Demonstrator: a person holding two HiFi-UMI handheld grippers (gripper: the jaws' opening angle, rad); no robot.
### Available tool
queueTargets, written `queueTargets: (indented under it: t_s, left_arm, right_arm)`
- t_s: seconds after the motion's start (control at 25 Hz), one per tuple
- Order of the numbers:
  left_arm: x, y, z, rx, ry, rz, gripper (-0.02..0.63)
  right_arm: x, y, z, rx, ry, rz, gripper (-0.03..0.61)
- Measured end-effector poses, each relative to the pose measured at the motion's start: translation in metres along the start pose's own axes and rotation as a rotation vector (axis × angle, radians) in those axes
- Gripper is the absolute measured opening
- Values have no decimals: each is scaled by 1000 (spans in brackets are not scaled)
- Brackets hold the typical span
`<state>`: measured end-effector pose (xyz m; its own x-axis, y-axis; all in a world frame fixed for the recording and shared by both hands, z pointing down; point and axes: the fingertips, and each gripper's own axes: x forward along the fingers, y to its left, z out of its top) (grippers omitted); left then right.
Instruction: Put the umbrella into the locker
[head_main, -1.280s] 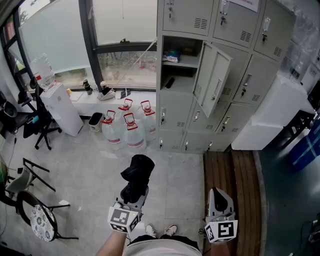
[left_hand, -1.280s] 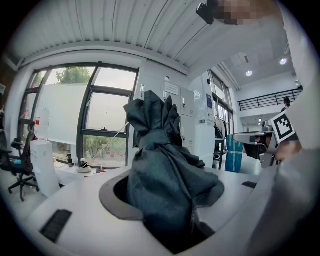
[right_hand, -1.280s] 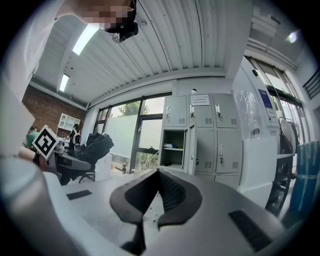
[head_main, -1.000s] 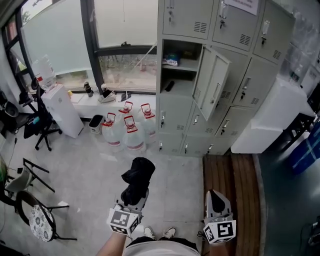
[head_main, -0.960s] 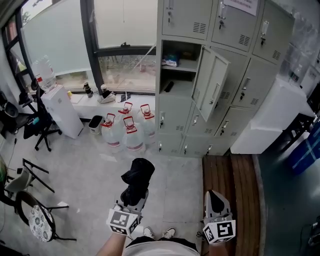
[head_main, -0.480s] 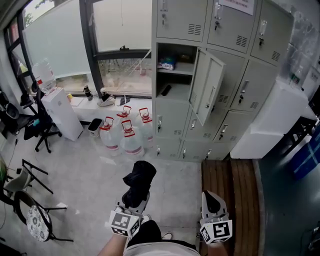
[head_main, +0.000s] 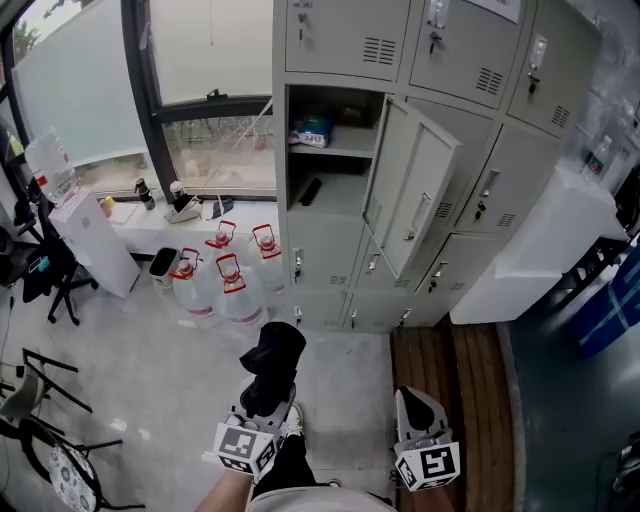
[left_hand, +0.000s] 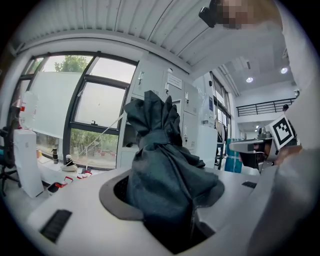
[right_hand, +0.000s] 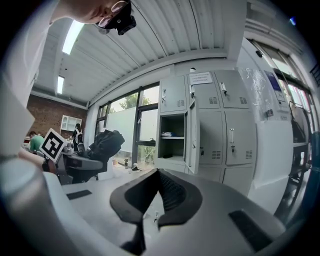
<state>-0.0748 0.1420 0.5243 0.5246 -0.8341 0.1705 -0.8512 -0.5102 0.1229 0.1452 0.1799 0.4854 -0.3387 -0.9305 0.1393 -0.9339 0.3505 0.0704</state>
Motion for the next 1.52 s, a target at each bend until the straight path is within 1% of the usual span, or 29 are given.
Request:
queueTargets:
  t_s: [0.12, 0.28, 0.4, 0.52, 0.64, 0.8, 0.92, 1.08, 1.2, 1.32, 1.52]
  left_arm:
    - [36, 35, 15, 7, -5, -19, 239]
    - [87, 78, 32, -37, 23, -72, 239]
    - [114, 104, 37, -55, 48, -122, 239]
    - [138, 120, 34, -84, 66, -158, 239]
    - [157, 125, 31, -120, 78, -190, 239]
    - [176, 126, 31, -133, 90, -217, 239]
    - [190, 127, 33, -135, 100, -222, 239]
    - [212, 124, 41, -108, 101, -218, 239]
    - [228, 119, 49, -93, 102, -209, 239]
    - [249, 121, 61, -80, 96, -195, 239]
    - [284, 125, 71, -84, 99, -173, 241]
  right_arm:
    - [50, -7, 12, -8, 2, -11, 15]
    - [119, -12, 34, -22, 16, -30, 15]
    - [161, -2, 49, -40, 2, -40, 15]
    - [190, 5, 55, -56, 30, -40, 15]
    - [206, 3, 52, -61, 72, -52, 15]
    - [229, -3, 49, -59, 92, -52, 15]
    - [243, -9, 52, -50, 63, -47, 15]
    - [266, -21, 64, -56, 7, -15, 15]
    - [282, -36, 65, -42, -17, 7, 15]
    - [299, -52, 75, -43, -47, 27, 15]
    - [312, -74, 72, -26, -50, 33, 15]
